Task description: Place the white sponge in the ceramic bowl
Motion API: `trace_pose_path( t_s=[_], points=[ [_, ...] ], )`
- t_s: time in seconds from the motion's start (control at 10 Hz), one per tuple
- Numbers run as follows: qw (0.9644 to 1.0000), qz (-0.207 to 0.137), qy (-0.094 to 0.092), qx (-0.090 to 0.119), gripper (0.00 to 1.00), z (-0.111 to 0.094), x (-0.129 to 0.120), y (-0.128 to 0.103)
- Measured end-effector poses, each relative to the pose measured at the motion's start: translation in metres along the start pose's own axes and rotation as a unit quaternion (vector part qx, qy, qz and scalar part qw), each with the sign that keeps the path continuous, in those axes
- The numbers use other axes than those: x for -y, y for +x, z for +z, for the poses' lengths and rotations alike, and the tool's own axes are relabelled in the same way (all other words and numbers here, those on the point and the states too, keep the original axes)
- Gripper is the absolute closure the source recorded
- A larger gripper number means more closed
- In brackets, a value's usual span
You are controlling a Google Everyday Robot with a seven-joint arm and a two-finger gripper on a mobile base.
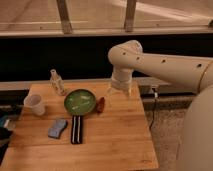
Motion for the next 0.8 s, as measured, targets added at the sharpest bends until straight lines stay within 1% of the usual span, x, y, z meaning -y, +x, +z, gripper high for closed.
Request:
trace_pose_path(
  t_s=[0.6,0.8],
  points=[
    [1.0,0.0,0.0,0.0,0.35,0.0,-0.0003,0.0],
    [1.0,-0.009,-0.002,0.001,0.35,-0.0024,-0.0035,0.0018]
  ],
)
